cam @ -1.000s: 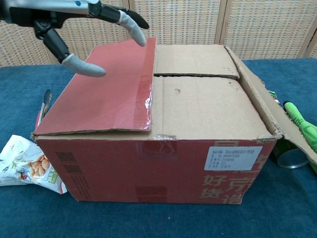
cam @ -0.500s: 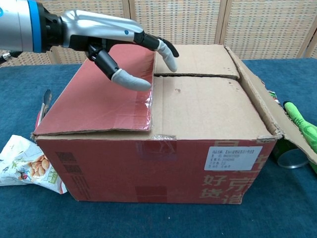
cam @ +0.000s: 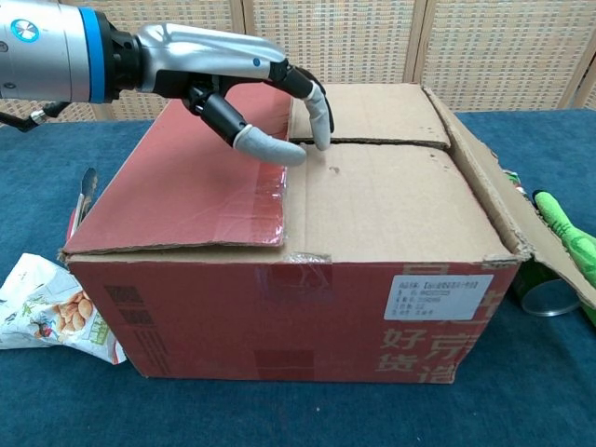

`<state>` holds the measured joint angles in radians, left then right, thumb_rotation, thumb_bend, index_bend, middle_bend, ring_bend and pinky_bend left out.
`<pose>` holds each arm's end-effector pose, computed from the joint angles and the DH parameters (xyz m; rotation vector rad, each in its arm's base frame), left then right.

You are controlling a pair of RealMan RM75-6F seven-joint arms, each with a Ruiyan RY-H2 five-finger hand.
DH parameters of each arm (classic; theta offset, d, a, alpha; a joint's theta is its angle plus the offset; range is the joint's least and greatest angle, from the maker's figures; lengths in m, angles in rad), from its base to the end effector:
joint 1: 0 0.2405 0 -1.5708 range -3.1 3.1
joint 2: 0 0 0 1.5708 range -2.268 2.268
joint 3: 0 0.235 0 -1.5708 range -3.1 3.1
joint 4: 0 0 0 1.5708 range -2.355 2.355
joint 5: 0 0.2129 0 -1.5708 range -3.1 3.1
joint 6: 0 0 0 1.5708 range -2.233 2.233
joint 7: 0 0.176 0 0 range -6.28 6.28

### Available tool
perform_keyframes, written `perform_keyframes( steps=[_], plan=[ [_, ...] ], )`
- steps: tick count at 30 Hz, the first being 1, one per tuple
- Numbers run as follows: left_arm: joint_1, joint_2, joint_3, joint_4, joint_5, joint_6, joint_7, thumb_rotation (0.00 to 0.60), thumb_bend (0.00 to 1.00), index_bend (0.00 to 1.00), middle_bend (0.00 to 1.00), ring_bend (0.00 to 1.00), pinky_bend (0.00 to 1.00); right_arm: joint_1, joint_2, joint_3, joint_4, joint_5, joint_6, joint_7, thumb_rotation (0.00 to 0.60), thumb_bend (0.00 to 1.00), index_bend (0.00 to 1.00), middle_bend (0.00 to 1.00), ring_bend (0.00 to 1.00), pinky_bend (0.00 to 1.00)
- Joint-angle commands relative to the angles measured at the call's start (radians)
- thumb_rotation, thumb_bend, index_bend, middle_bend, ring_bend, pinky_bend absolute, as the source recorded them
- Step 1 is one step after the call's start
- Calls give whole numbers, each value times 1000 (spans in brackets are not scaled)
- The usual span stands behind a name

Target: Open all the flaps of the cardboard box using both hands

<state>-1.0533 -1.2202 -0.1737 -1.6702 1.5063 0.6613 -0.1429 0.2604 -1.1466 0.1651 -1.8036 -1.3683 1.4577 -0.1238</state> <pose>-0.0067 0.3491 0.0047 -2.4310 -0.7509 -1.0533 -0.2172 -0.2726 0.1440 1.3317 -0.8901 1.1093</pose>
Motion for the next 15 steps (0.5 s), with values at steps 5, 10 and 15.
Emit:
perform_keyframes(
  steps=[5,10,15],
  plan=[
    [-1,5,-3,-6,3,26,8,242,251,389,289,59,0,-4,-1,5,6,0,-1,9,600,854,221,139,0,0],
    [-2,28,0,-23,-4,31,24,244,250,400,325,93,0,-5,-2,10,9,-3,-4,21,600,852,221,139,0,0],
    [-3,43,2,-36,-17,30,41,244,250,417,342,109,0,-5,-3,13,10,-2,-9,30,600,854,221,139,0,0]
  ],
)
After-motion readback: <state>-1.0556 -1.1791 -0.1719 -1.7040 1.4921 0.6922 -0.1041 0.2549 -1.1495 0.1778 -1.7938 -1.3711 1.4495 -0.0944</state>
